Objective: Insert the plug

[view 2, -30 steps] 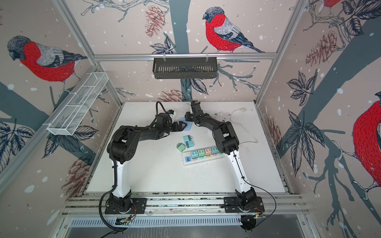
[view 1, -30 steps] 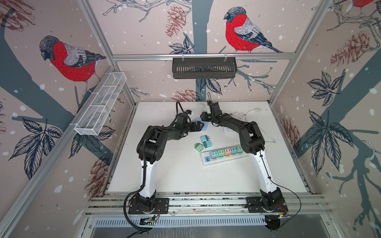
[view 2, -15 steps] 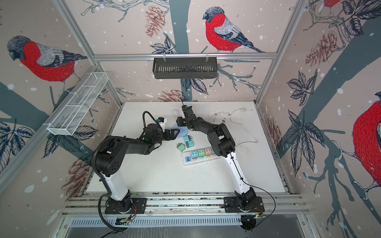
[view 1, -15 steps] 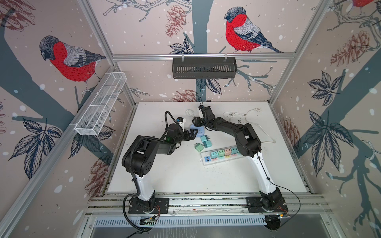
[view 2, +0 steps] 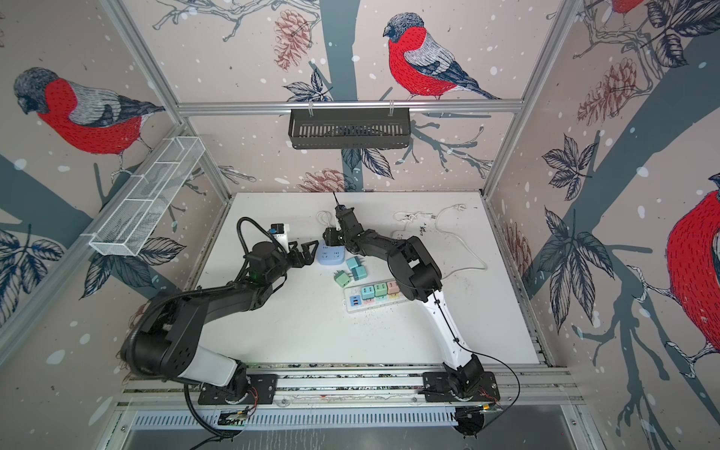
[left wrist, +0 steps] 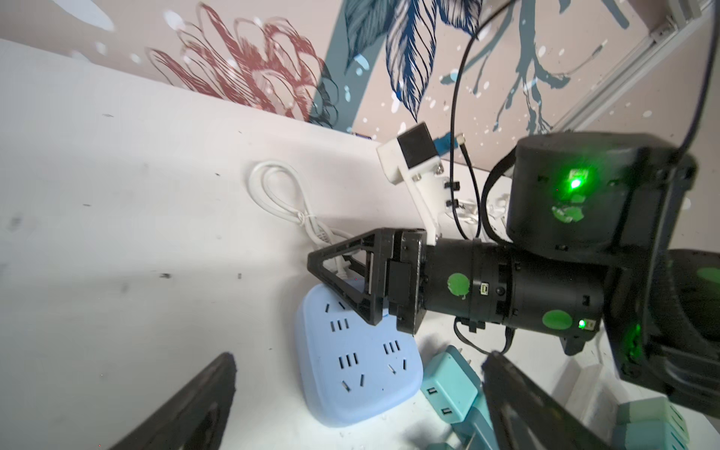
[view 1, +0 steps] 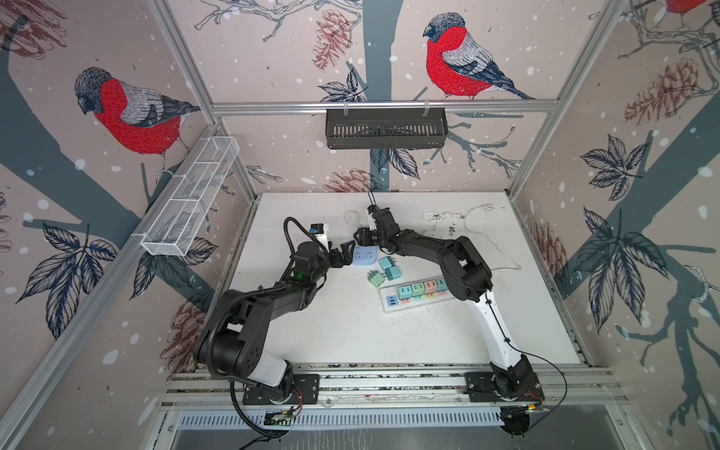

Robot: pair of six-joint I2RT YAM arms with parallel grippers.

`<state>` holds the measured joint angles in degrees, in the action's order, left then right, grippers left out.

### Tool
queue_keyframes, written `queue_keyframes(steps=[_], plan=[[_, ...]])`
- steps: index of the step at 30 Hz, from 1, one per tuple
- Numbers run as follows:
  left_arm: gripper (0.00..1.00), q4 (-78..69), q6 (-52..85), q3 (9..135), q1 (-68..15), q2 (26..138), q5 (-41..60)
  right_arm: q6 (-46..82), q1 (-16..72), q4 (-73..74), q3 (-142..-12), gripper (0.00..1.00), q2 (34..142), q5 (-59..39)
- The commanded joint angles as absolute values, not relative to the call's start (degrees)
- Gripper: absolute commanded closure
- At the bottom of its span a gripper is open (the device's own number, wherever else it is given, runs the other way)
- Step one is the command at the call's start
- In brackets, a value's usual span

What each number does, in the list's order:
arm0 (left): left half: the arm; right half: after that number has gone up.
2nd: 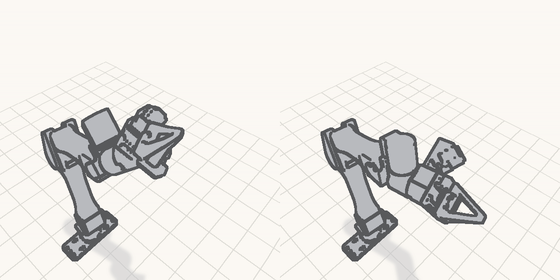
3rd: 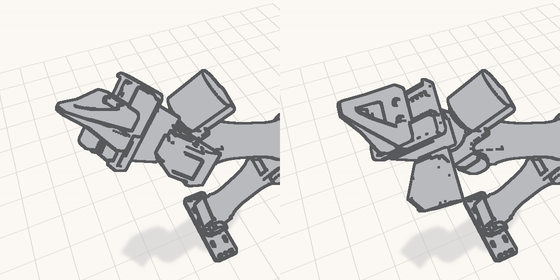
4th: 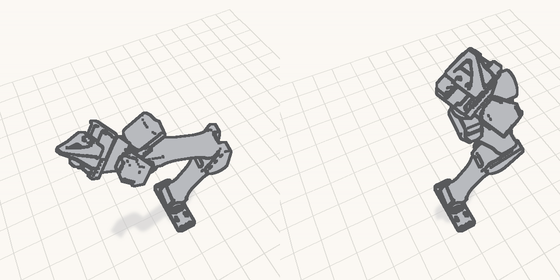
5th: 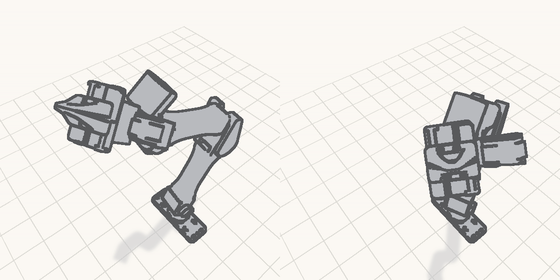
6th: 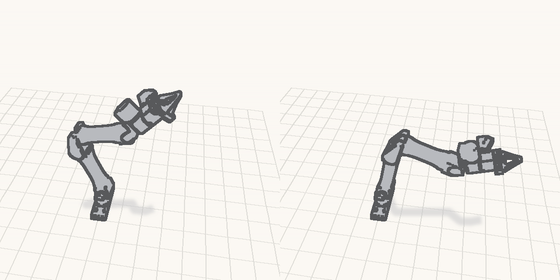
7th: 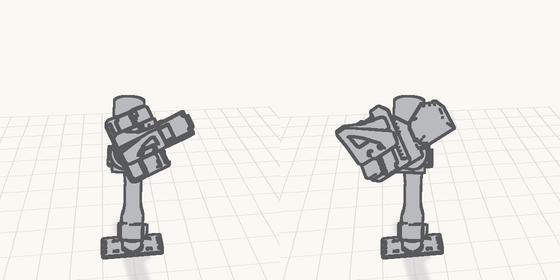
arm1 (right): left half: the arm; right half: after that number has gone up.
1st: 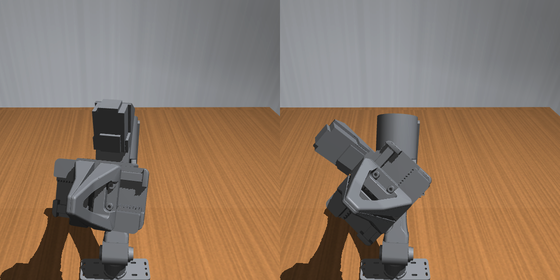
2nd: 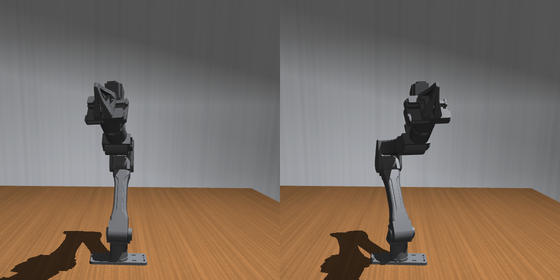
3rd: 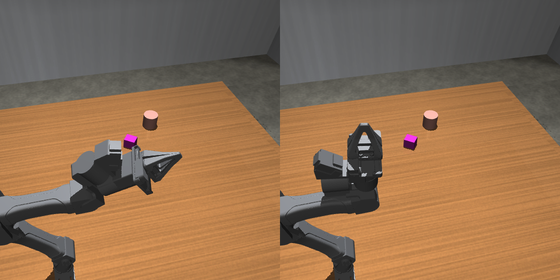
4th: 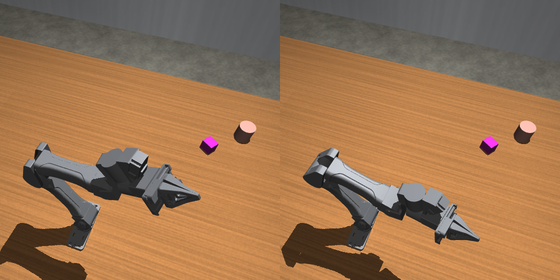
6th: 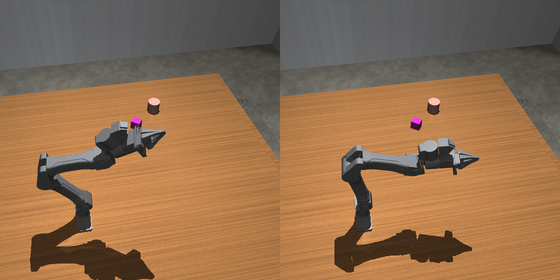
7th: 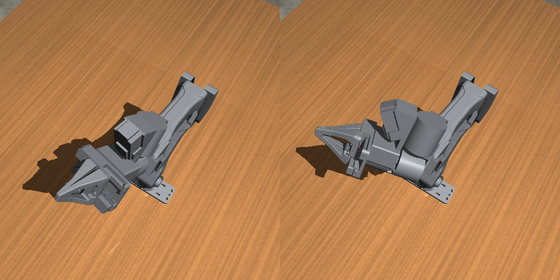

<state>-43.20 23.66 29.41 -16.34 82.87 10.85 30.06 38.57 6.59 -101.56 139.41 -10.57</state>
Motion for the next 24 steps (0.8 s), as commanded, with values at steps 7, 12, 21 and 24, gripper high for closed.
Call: queue_keyframes(steps=[7,12,21,24], plan=[[0.02,-40.61,20.58,19.9,-15.76,66.22,-13.27,30.61,42.66,6.08,-104.08,0.39,140.32,-8.48],[0.02,-45.32,20.67,14.88,-15.74,64.29,-18.86,27.84,42.89,4.92,-102.13,0.3,135.91,-6.35],[0.03,-49.58,22.44,13.76,-15.39,68.82,-20.46,21.5,44.34,5.79,-83.85,0.24,115.85,-0.27],[0.03,-51.32,22.95,11.61,-15.35,67.07,-20.89,22.09,45.04,3.4,-78.94,0.26,111.69,1.12]])
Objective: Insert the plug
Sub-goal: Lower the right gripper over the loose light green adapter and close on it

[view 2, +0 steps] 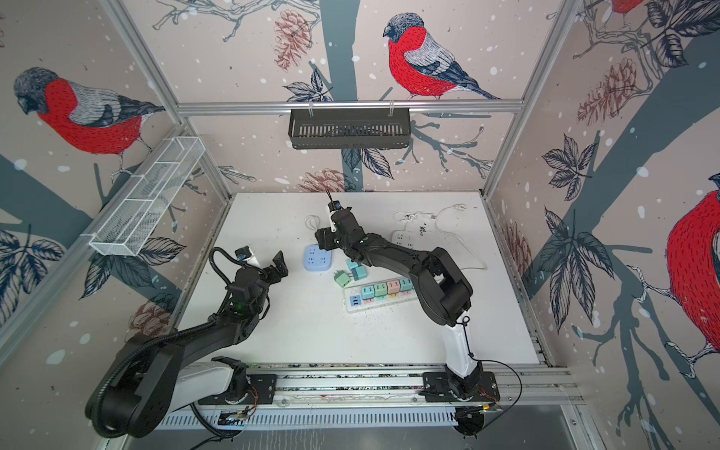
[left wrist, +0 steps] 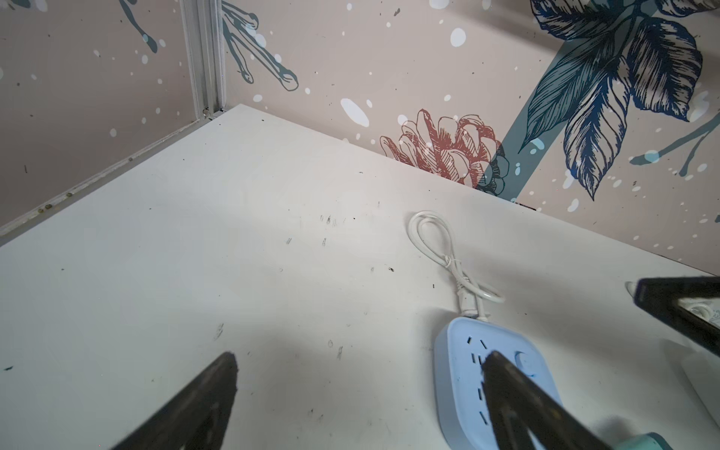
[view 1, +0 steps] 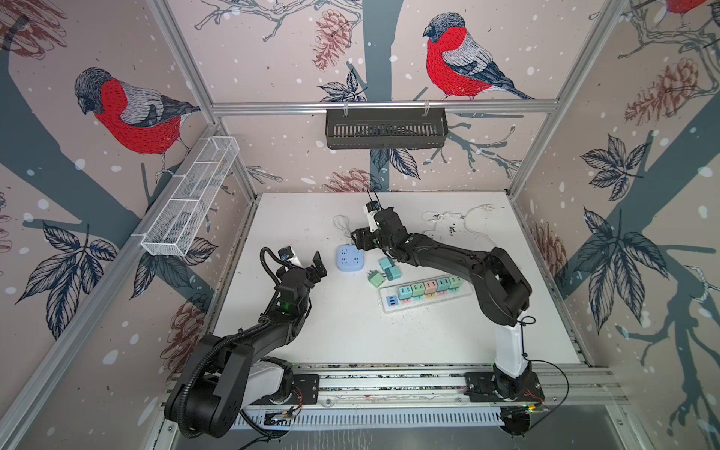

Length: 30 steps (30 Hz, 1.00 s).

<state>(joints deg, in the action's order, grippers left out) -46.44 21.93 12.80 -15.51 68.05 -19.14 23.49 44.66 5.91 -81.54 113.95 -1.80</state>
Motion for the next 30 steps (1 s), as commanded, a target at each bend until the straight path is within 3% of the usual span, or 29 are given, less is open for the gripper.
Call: queue_keyframes(steps=[1,10,21,30], plan=[[0.03,-52.09,23.16,10.74,-15.33,66.36,-20.96,22.88,45.13,2.56,-77.19,0.26,110.33,1.57],[0.03,-54.48,23.75,8.68,-15.34,65.24,-21.45,24.22,48.47,0.04,-65.36,0.28,98.79,5.5],[0.03,-55.74,23.96,7.99,-15.29,65.1,-22.26,15.84,46.76,-3.04,-67.3,0.28,105.18,-5.36],[0.03,-55.92,23.95,8.21,-15.3,65.65,-22.15,14.36,47.59,-5.39,-68.82,0.28,109.61,-7.23]])
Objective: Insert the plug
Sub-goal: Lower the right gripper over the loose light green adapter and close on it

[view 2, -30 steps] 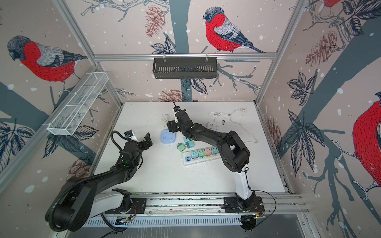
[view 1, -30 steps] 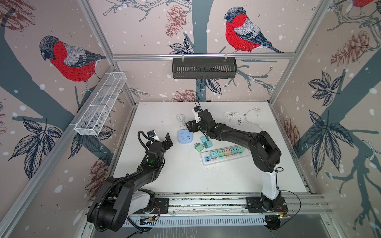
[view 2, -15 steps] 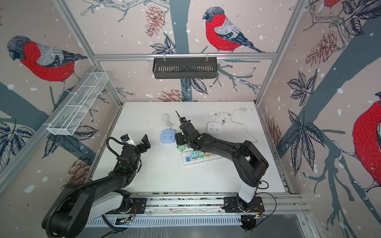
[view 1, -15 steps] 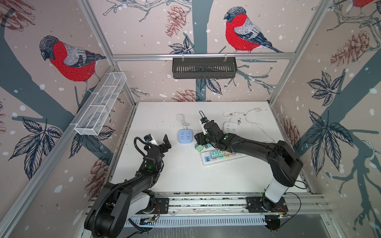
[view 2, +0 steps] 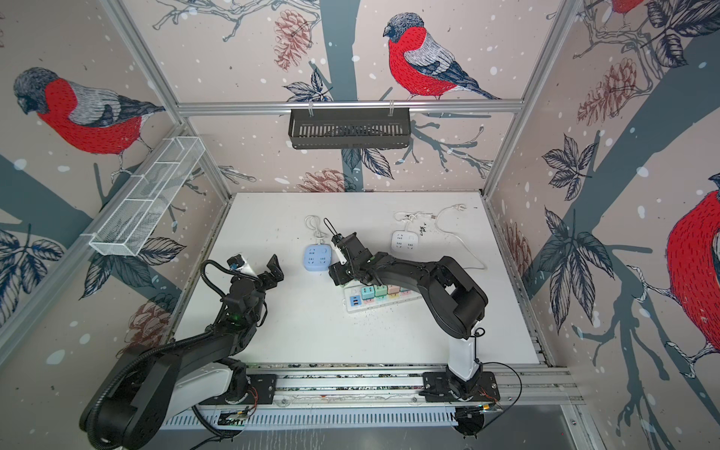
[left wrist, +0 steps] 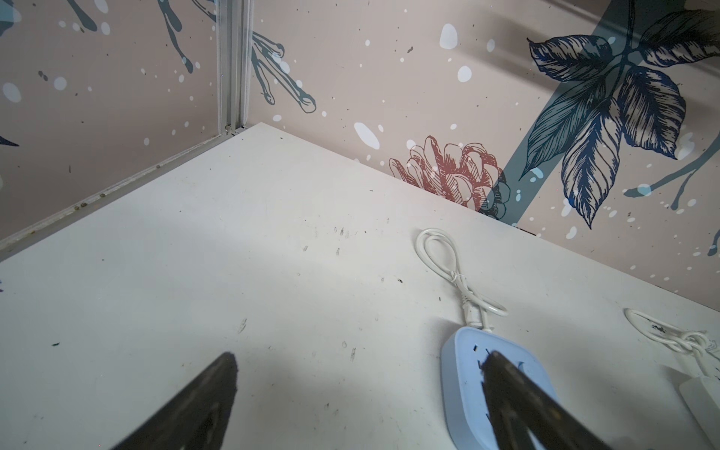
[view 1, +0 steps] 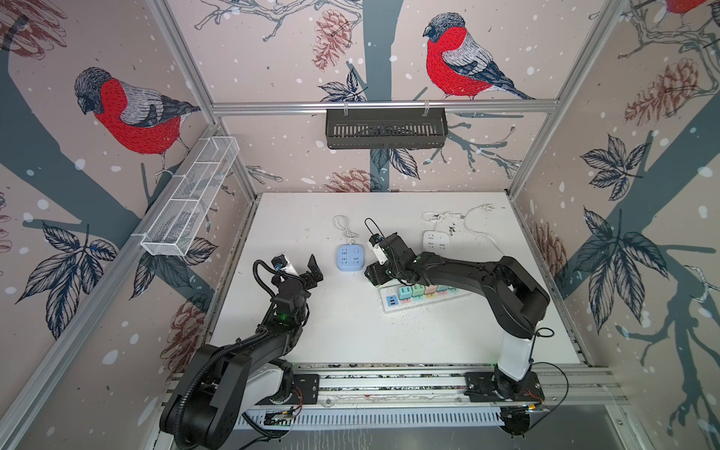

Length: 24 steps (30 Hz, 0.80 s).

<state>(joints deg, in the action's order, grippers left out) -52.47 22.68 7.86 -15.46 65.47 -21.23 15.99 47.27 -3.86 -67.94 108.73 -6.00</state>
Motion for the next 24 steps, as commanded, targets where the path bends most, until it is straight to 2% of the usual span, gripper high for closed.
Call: queue_keyframes(steps=[1,24], plan=[[0.03,-56.07,23.98,8.23,-15.29,65.81,-22.11,14.23,47.8,-5.88,-69.28,0.28,110.12,-7.25],[0.03,-56.29,23.88,8.42,-15.34,66.19,-22.07,7.27,52.76,-15.3,-72.05,0.28,112.42,-0.88]])
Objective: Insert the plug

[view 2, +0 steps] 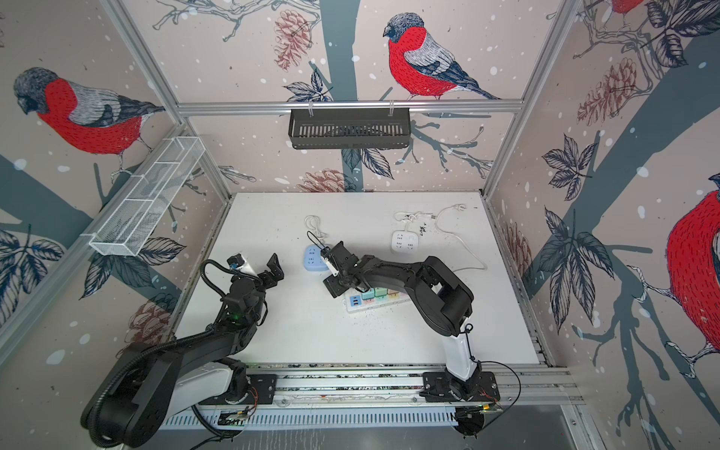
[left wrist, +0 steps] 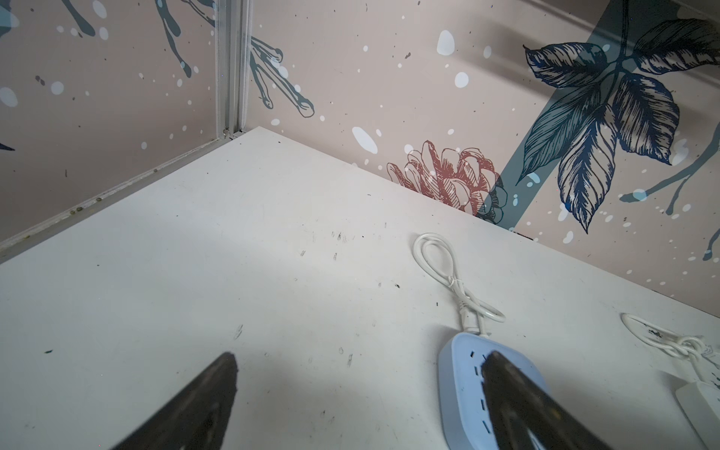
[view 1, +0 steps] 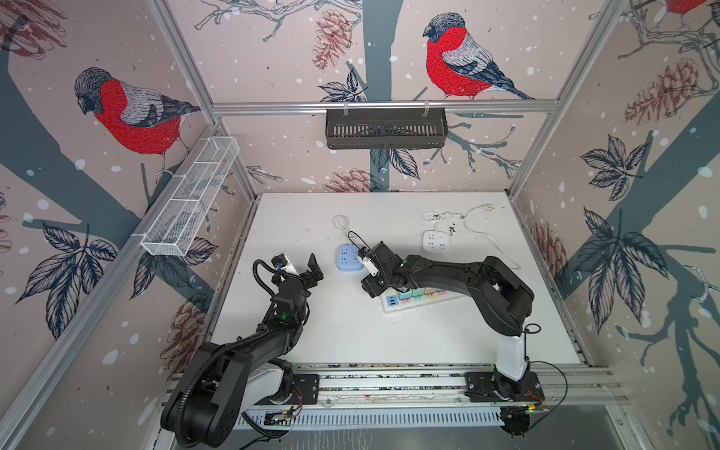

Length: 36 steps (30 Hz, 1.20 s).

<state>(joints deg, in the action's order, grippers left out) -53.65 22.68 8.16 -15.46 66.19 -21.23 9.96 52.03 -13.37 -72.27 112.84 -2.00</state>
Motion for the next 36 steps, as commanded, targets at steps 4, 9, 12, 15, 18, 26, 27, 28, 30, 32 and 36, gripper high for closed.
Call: queue_keyframes(steps=[4,9,12,15,18,26,27,28,30,32,36], plan=[[0.03,-56.34,23.84,8.36,-15.29,66.18,-22.15,5.82,53.78,-16.34,-71.8,0.28,113.02,-0.09],[0.03,-56.38,23.88,8.21,-15.29,66.03,-22.39,4.86,54.64,-16.27,-72.4,0.37,113.87,-1.72],[0.03,-56.73,23.95,7.87,-15.3,65.61,-22.76,3.88,56.09,-16.1,-73.26,0.39,114.54,-2.11],[0.03,-57.21,24.08,7.4,-15.32,65.3,-22.76,3.04,57.45,-16.48,-74.75,0.43,116.1,-2.61],[0.03,-57.3,24.05,7.23,-15.3,65.13,-22.87,2.14,58.72,-16.6,-75.65,0.44,116.88,-3.29],[0.03,-58.45,24.33,5.89,-15.29,63.77,-23.73,0.27,59.9,-15.9,-73.82,0.41,115.4,-1.33],[0.03,-58.52,24.3,5.81,-15.29,63.74,-23.69,0.35,59.6,-15.91,-73.27,0.39,115.01,-0.46],[0.03,-58.53,24.29,5.81,-15.34,63.79,-23.73,0.35,59.23,-15.91,-72.73,0.38,114.7,-0.03],[0.03,-58.52,24.31,5.92,-15.29,63.83,-23.73,0.92,58.3,-15.54,-71.37,0.34,113.62,0.35],[0.03,-58.62,24.3,5.93,-15.29,63.9,-23.75,1.42,57.15,-14.59,-70.13,0.31,112.59,-0.04],[0.03,-58.63,24.26,5.84,-15.36,63.81,-23.73,1.99,55.7,-13.56,-69.21,0.3,112.23,0.13]])
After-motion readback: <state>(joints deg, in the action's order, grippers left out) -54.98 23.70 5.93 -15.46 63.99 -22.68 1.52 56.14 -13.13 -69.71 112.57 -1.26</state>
